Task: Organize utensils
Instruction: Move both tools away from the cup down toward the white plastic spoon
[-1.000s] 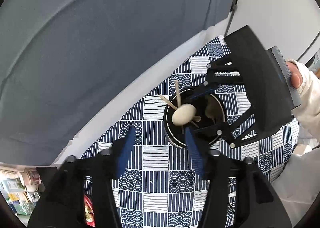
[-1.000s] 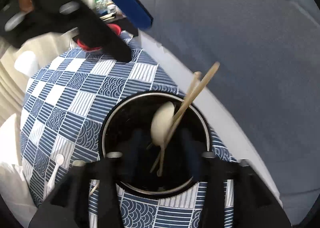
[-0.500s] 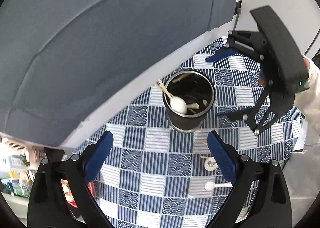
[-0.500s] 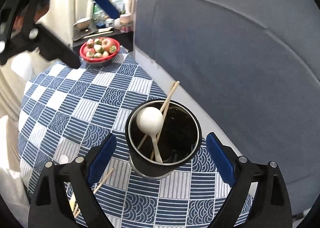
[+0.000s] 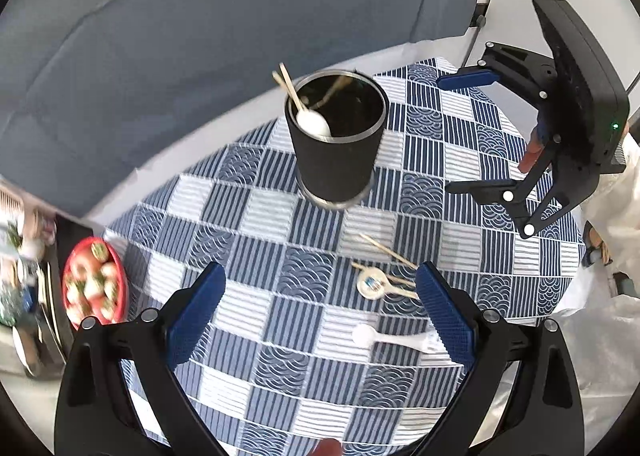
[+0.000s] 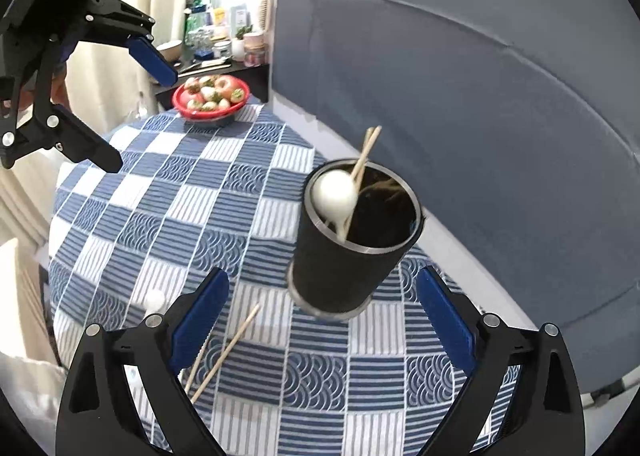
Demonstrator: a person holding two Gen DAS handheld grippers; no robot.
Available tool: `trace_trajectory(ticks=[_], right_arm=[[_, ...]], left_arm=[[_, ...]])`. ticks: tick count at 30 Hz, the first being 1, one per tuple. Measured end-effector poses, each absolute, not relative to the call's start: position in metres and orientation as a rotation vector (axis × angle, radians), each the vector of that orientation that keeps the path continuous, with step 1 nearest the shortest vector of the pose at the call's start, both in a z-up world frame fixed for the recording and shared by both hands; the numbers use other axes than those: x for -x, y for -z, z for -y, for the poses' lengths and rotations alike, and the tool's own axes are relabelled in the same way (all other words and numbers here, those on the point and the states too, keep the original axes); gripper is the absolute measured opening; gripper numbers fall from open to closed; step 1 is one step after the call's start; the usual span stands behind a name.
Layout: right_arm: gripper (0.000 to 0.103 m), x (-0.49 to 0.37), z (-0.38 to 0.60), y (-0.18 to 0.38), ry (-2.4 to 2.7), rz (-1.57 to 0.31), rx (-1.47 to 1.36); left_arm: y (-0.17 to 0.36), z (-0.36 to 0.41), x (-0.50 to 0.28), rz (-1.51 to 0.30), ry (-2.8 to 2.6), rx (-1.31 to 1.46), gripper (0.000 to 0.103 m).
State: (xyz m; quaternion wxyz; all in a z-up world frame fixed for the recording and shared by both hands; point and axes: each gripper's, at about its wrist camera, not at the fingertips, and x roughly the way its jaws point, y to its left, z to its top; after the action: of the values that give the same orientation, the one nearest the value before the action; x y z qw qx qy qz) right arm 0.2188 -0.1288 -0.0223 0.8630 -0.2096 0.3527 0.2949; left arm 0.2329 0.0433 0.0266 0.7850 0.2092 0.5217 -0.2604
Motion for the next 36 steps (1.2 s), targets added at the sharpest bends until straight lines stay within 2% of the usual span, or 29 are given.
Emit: trace_trajectory(ticks=[19,36], right_arm=[[0.09,-0.128,0.114,0.087,-0.823,-0.86,0.487],[0.09,-0.117,0.095,0.132,-0.654,-0.966,0.476]], left_arm=[[0.04,-0.046,-0.138,-1.239,0.493,-0.327,0.094],[0.1,-0.049,-0.183,-1.338,0.685,-0.401,0.094]])
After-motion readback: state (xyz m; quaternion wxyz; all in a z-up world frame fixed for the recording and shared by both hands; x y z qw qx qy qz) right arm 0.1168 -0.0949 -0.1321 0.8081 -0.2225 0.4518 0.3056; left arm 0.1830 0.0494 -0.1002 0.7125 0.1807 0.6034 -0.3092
